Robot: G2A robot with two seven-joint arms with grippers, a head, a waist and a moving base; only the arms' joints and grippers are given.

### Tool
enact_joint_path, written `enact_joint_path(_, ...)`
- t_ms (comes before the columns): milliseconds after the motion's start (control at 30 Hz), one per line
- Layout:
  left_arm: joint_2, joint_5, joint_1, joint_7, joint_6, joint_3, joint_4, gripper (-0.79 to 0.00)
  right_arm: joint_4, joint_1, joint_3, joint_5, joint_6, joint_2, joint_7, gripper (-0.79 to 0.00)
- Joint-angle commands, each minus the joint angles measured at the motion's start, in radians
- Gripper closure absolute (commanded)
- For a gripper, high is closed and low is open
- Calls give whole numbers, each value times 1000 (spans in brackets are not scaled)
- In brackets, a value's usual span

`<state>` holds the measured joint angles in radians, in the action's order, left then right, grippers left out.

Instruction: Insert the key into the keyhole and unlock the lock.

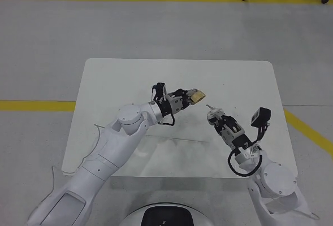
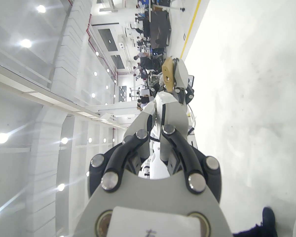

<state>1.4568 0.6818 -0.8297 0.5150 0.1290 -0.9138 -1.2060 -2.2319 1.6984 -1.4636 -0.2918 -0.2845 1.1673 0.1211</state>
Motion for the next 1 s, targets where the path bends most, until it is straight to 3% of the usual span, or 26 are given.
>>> enact_joint_path(0,6,-21,7,-27,-17,11,2,0,-4,7,16,35,34,6,-95,0)
enact_joint_path(333,29,-40,24,-59,-50,42,18,0,41,-60,131,133,-1,27,-244,0)
enact_joint_path(967,49,-56,26,-52,-65,37,40,0,80,-114,158,165,-59,46,-245,0)
